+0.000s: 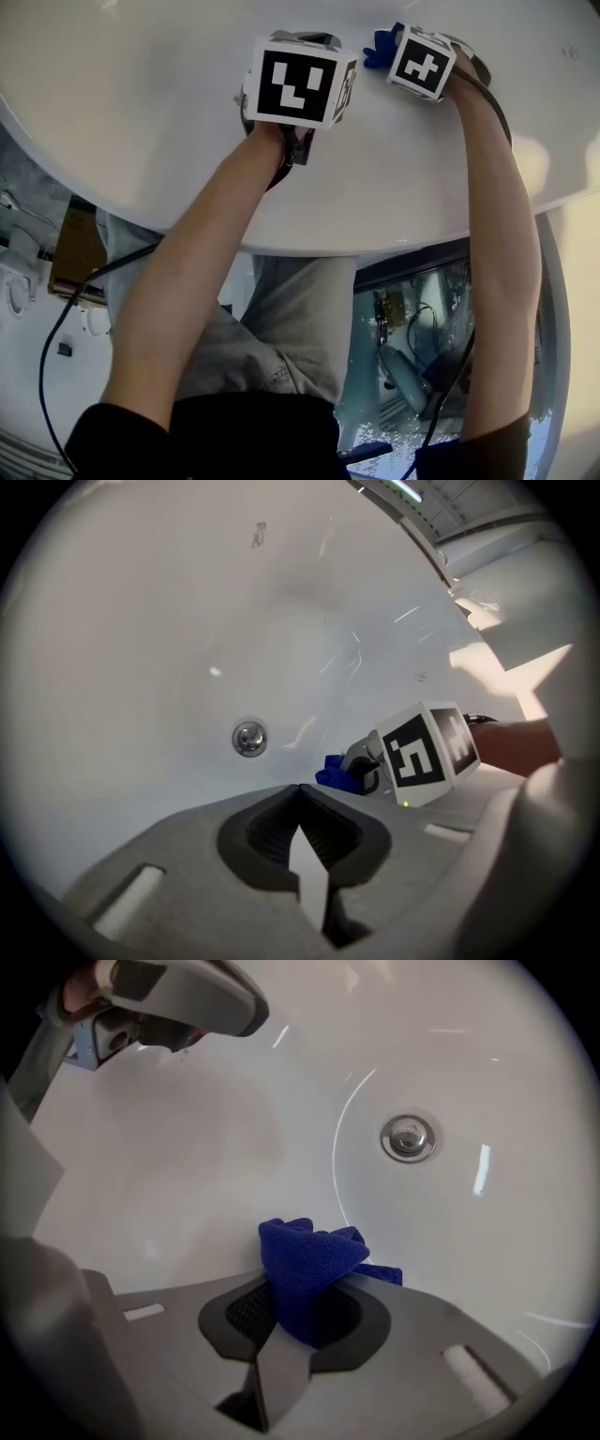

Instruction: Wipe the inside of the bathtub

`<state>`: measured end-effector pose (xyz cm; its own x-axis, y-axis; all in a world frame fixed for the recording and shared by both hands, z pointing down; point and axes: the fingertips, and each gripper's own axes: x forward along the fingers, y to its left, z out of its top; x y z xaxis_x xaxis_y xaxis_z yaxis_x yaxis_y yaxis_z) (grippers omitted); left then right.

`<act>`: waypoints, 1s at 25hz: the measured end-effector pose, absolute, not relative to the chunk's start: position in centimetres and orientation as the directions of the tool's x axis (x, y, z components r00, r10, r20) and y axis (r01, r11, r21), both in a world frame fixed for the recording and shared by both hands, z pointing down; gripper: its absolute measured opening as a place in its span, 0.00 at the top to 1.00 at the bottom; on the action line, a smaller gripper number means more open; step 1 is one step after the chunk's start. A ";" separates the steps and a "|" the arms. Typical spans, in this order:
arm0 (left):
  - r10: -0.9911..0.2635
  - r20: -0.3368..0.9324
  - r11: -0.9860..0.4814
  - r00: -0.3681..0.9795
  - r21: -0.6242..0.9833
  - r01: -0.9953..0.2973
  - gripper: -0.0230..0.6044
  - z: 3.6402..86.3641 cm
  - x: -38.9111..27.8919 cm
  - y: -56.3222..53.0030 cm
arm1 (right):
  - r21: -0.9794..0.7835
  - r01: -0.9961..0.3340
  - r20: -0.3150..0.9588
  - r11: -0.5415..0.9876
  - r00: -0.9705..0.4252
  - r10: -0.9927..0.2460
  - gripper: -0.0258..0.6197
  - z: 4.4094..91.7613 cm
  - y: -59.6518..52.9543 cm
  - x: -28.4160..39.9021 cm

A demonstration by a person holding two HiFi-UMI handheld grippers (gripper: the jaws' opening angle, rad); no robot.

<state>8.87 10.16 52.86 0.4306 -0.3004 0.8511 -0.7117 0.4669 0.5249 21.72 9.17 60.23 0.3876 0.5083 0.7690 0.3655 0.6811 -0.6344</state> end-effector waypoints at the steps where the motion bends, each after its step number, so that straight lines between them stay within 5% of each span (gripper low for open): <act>1: -0.303 0.849 0.459 0.432 0.528 -0.715 0.96 52.2 9.1 10.2 | -0.625 0.384 0.777 0.680 0.389 0.495 0.85 59.5 9.2 21.9; 25: -0.287 0.841 0.330 0.459 0.537 -0.776 0.96 42.2 9.9 12.1 | -0.593 0.411 0.804 0.692 0.354 0.478 0.85 46.8 14.2 22.9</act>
